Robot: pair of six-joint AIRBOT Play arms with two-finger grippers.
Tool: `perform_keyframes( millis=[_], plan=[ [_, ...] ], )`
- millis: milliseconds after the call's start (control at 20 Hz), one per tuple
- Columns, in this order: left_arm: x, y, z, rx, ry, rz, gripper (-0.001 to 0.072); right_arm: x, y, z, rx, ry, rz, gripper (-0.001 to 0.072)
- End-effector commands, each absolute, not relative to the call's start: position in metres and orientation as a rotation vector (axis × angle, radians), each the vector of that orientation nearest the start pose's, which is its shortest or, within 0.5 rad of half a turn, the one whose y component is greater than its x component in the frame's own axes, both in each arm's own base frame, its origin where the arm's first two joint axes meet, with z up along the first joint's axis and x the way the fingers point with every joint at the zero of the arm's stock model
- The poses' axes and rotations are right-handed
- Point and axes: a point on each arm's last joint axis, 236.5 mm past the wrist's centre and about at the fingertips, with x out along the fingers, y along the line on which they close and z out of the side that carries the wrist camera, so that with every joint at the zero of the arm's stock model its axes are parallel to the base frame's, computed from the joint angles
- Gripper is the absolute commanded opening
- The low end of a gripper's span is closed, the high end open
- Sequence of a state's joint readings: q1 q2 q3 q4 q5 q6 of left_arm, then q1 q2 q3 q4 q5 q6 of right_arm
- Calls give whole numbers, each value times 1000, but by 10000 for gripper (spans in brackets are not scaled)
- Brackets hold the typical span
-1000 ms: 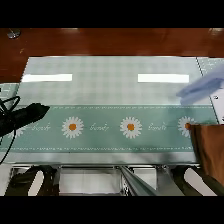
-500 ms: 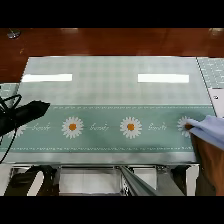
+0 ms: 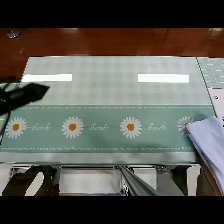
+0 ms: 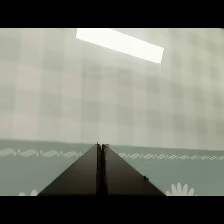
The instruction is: Fold the shirts.
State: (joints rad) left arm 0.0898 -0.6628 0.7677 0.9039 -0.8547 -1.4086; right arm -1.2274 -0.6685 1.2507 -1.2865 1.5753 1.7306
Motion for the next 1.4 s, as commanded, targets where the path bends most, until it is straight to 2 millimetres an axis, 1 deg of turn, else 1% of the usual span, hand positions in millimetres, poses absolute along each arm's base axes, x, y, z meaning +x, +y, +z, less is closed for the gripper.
perform_keyframes(
  millis=[0, 50, 100, 150, 200, 250, 300, 350, 400, 450, 500, 550, 600, 650, 700, 750, 900, 1350],
  plan=[
    [373, -108, 235, -443, 545, -454, 36, 283, -155, 337, 886, 270, -235, 18],
    [381, -123, 261, -427, 533, -518, 36, 302, -137, 357, 822, 253, -141, 18],
    [386, -145, 282, -391, 531, -591, 36, 319, -113, 359, 716, 298, -74, 18],
    [387, -168, 293, -361, 540, -660, 36, 332, -88, 345, 628, 381, -36, 18],
    [386, -193, 295, -323, 562, -724, 36, 341, -66, 320, 529, 488, -18, 18],
    [384, -211, 283, -269, 597, -753, 36, 346, -46, 289, 398, 613, -10, 18],
    [383, -222, 257, -205, 659, -739, 36, 347, -31, 257, 272, 722, -11, 19],
    [382, -224, 223, -163, 745, -684, 36, 348, -17, 220, 173, 824, -24, 18],
    [380, -219, 188, -123, 826, -623, 36, 347, -8, 180, 107, 909, -59, 19],
    [376, -209, 152, -82, 905, -565, 37, 343, -1, 143, 66, 975, -88, 18],
    [370, -192, 113, -71, 996, -496, 37, 335, 3, 100, 33, 1040, -123, 18],
    [364, -174, 81, -82, 1072, -431, 37, 327, 5, 62, 25, 1089, -146, 18],
    [358, -159, 58, -91, 1128, -395, 37, 320, 7, 38, 48, 1118, -161, 18],
    [351, -145, 41, -103, 1179, -363, 37, 315, 6, 24, 64, 1137, -173, 18],
    [346, -136, 31, -115, 1214, -340, 37, 314, 6, 20, 59, 1143, -173, 19],
    [341, -129, 25, -121, 1247, -326, 37, 314, 6, 22, 57, 1140, -170, 19],
    [323, -121, 19, -123, 1332, -319, 37, 312, 9, 22, 70, 1153, -163, 19],
    [322, -121, 16, -122, 1346, -319, 38, 312, 9, 23, 70, 1150, -162, 19]
  ],
)
